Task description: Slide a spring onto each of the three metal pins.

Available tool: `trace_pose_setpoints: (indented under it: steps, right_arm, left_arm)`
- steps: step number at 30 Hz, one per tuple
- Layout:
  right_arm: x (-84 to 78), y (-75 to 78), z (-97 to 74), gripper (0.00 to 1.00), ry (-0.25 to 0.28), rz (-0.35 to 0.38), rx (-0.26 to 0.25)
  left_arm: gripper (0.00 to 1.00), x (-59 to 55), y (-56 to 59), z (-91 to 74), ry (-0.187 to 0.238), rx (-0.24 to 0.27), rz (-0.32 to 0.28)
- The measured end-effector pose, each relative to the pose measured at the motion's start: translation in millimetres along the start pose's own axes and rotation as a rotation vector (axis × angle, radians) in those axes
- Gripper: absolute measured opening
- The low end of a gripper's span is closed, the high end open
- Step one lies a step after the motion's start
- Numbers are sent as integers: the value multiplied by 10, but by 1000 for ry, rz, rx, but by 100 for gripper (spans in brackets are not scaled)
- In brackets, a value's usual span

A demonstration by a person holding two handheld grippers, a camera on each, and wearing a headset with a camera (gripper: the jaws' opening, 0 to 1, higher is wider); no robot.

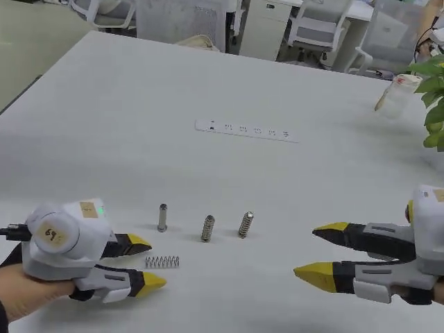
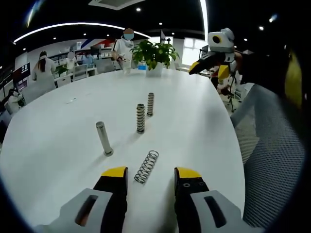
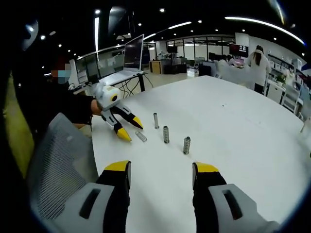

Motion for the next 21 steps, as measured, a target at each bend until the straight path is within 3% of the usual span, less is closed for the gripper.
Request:
trace_pose_setpoints:
  steps: [13, 18, 21]
  right_arm:
    - [-126, 63, -255, 60, 87, 89, -51]
    - [-186, 65, -261, 73, 88, 111, -55]
    - [-242, 60, -244, 78, 56, 88, -64]
  left_arm:
    - [25, -40, -35, 42, -15, 1, 5]
    - [21, -55, -55, 49, -22, 6, 10]
    - [20, -65, -60, 55, -24, 9, 11]
Point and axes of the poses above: the centre of the closed fingertips' face, and the gripper's own axes: z roughly forward along the fingers, y roughly to its right, x roughly out of its top, the point moved 6 cm from there along -z, roughly backward along the fingers
